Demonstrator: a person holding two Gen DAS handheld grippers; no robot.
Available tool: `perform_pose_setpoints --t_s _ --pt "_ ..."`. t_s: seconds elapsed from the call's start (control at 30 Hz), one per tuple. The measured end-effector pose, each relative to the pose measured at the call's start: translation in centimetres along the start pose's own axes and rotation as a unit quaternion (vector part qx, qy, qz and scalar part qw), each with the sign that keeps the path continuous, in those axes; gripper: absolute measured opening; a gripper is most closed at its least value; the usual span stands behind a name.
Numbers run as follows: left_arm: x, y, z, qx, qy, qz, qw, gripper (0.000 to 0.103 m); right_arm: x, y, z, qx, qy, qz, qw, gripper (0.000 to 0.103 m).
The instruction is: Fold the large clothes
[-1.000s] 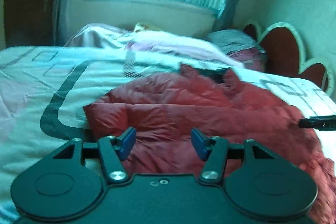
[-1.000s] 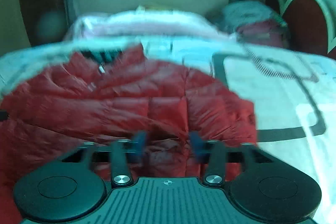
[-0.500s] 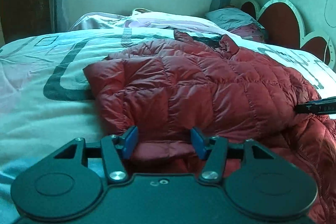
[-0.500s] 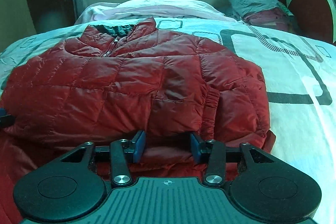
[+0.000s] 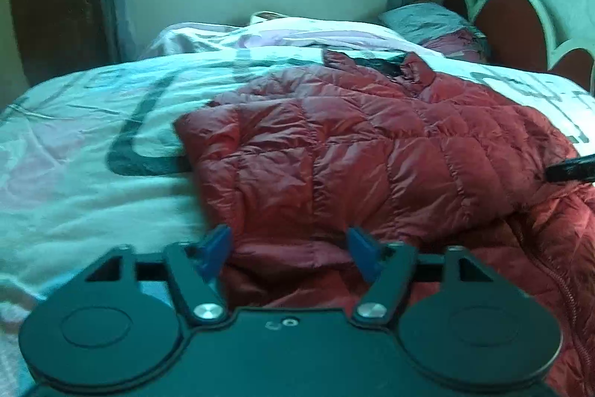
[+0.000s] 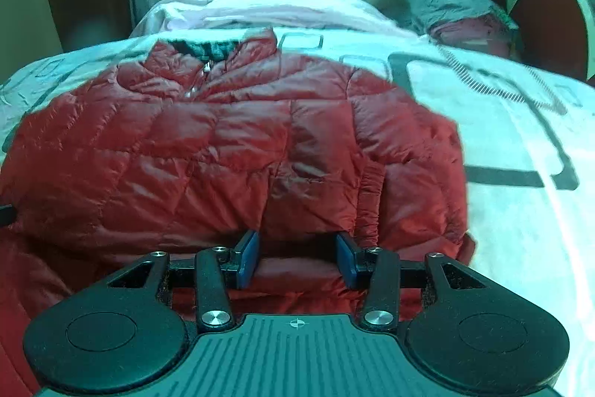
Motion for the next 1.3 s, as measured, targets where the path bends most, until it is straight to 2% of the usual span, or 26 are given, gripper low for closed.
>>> perform_pose_setpoints --t_s 0.03,0.07,0.33,0.57,0.67,0.77,0.93,1.03,1.1,1.3 --pt "-0.5 0.0 0.2 0.001 -0.014 -0.006 0.9999 0.096 -0.7 -0.1 0.0 0.000 0.001 -0.012 1.000 0.071" --pt "-1.0 -0.1 0.2 0.003 -0.024 -0.014 0.9996 0.098 -1.3 0.0 0.0 -0.002 -0.001 -0.020 1.000 0.077" --pt "-5.1 2.4 -0.2 0.009 -0.035 -0.010 0.9993 0.096 -6.0 1.8 -2.3 0.028 -0.030 -0.031 0.999 0.076" --pt "-10.4 8.0 0.3 -0.012 -0.047 0.011 0.9988 0.090 -12.9 6.0 -6.7 0.056 -0.031 -0.044 0.997 0.076" --pt "-12.8 10.6 0.8 -0.025 -0.060 0.018 0.9977 0.089 -15.9 8.5 -9.0 0.080 -0.030 -0.040 0.996 0.064" --pt "-15.0 12.7 0.9 -0.038 -0.067 0.028 0.9966 0.084 -18.7 11.1 -10.9 0.099 -0.029 -0.042 0.994 0.063" --pt "-17.8 15.4 1.0 -0.084 -0.056 0.029 0.9945 0.076 -21.7 15.2 -13.4 0.128 -0.042 -0.029 0.990 0.063" --pt "-19.1 16.8 1.4 -0.136 -0.037 0.026 0.9897 0.073 -22.8 17.7 -14.6 0.156 -0.051 -0.018 0.986 0.062" --pt "-19.7 17.8 1.7 -0.171 -0.019 0.028 0.9847 0.069 -23.2 19.0 -15.1 0.175 -0.059 -0.011 0.983 0.056" --pt "-20.9 19.0 1.6 -0.266 0.058 0.012 0.9622 0.063 -23.4 22.2 -16.4 0.260 -0.112 0.011 0.959 0.055"
Point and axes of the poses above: each gripper's, at about its wrist camera, not at the fingertips, and x roughly the way its jaws point, z to its left, y to its underside, the point moved 9 cm from there along x, roughly the way its jaws point, and after that the axes turned 5 degrees about x, right-handed, at the moved point
